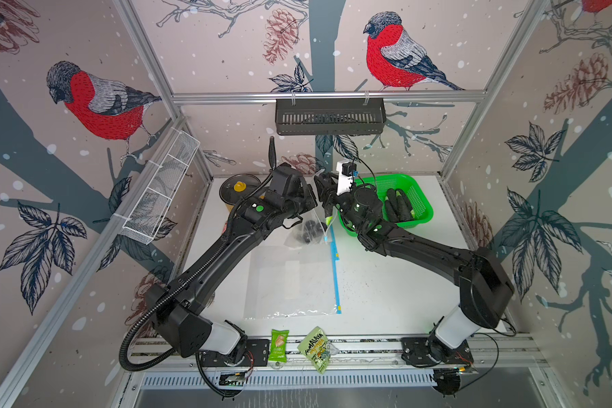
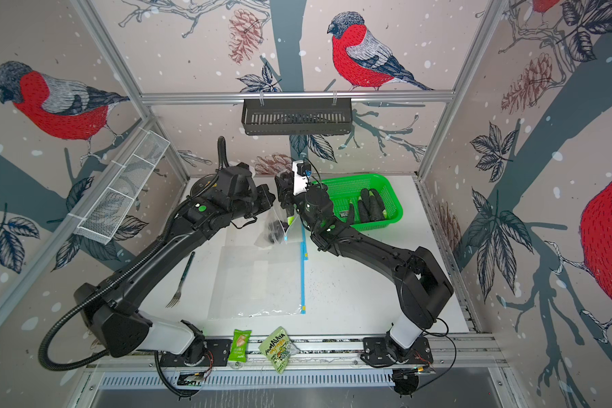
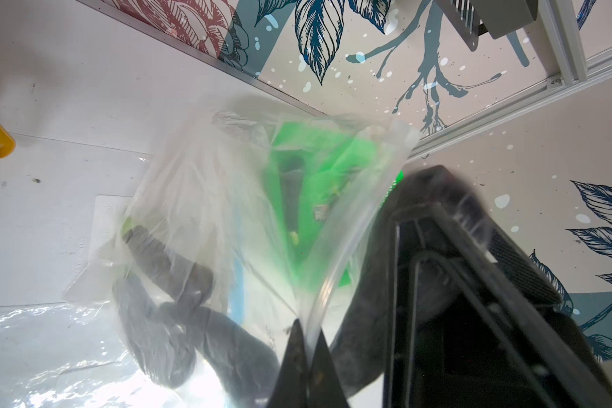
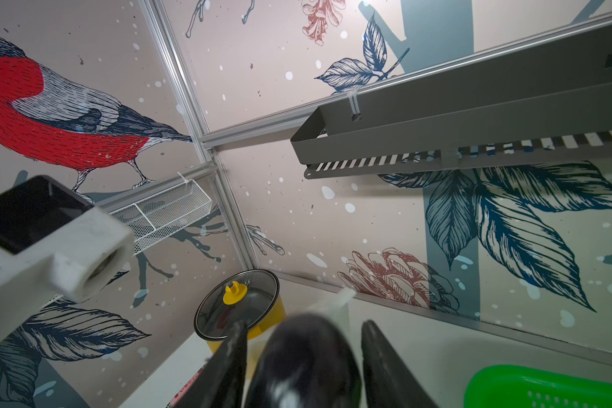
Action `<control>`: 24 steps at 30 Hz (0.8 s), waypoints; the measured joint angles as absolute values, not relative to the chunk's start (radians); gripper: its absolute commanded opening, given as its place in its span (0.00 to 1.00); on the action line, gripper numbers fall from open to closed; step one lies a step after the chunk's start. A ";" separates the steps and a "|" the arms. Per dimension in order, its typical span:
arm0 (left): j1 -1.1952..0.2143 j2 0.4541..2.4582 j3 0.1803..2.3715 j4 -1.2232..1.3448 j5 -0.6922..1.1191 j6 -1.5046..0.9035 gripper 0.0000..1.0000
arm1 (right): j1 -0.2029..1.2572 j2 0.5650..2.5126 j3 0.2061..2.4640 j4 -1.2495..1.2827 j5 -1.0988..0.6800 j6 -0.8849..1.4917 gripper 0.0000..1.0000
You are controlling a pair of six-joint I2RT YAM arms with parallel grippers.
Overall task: Place the eggplant in a zip-top bag and seal the zipper
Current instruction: Place the eggplant in the zipper food storage bag, then zip the zipper on the zipper food storage bag.
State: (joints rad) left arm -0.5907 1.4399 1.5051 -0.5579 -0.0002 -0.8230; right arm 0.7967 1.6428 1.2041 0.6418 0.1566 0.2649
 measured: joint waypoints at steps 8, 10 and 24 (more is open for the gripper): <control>-0.591 1.441 1.506 -0.558 0.000 -0.823 0.00 | 0.757 1.596 1.211 0.567 0.108 0.288 0.60; -0.591 1.441 1.508 -0.558 0.000 -0.823 0.00 | 0.736 1.579 1.218 0.542 0.083 0.297 0.61; -0.550 1.393 1.536 -0.449 0.025 -1.010 0.00 | 0.457 1.380 1.178 0.314 -0.249 0.383 0.69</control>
